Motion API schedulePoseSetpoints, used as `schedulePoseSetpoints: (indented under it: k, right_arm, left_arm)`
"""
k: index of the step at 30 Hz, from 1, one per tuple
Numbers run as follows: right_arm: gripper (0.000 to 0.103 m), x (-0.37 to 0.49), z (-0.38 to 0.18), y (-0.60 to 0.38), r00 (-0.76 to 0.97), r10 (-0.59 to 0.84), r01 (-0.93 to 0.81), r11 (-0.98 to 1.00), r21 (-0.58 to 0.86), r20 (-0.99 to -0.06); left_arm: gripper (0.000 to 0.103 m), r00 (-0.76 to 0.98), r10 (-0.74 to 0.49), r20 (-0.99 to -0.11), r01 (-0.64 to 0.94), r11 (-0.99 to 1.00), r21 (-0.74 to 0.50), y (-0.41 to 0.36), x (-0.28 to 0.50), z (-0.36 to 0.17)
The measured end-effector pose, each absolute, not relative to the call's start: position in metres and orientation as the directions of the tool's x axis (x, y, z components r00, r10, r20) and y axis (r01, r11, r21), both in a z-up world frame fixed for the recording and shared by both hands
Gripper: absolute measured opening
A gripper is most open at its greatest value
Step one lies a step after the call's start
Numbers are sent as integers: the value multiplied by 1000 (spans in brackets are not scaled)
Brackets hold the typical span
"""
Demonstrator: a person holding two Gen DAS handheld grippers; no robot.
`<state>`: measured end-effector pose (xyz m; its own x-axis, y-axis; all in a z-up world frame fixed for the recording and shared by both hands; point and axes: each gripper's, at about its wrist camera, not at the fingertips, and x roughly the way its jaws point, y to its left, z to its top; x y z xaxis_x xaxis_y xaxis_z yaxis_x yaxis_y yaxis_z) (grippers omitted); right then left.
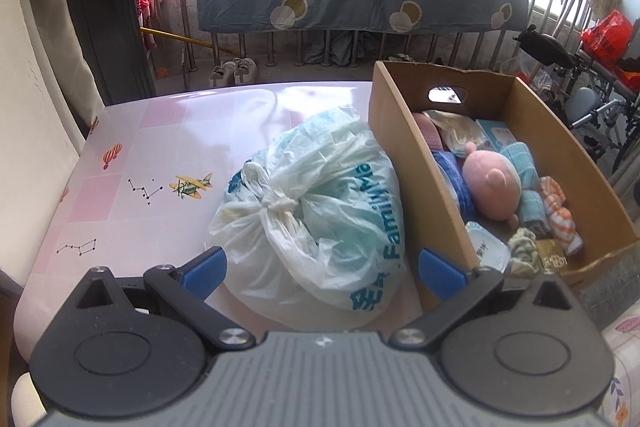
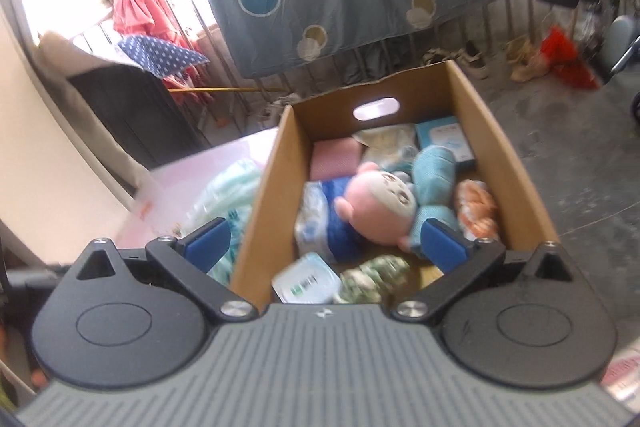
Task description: Organize soft objects
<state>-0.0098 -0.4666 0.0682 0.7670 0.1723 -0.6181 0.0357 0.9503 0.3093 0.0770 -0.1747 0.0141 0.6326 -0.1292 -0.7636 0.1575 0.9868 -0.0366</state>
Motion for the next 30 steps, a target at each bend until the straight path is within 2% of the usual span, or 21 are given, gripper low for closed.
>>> schedulePoseSetpoints:
  k: [5, 12, 22, 30]
  right_arm:
    - [102, -41, 56, -454, 764, 70, 98, 970, 223, -641]
    - [102, -60, 34, -443, 766, -34, 205, 959, 195, -642]
    - [102, -58, 38, -427, 739, -98, 190, 980, 66, -666]
    - [102, -51, 38, -424, 728, -73, 177, 980, 85, -681]
  left_arm:
    - [103, 624, -138, -769, 179, 983, -31, -181, 66, 9]
    - [103, 607, -153, -780, 217, 976, -22, -191, 56, 0]
    - [103, 604, -174, -778, 253, 967, -20, -207, 49, 1]
    - [103, 615, -167, -771, 250, 968, -11, -207, 48, 4]
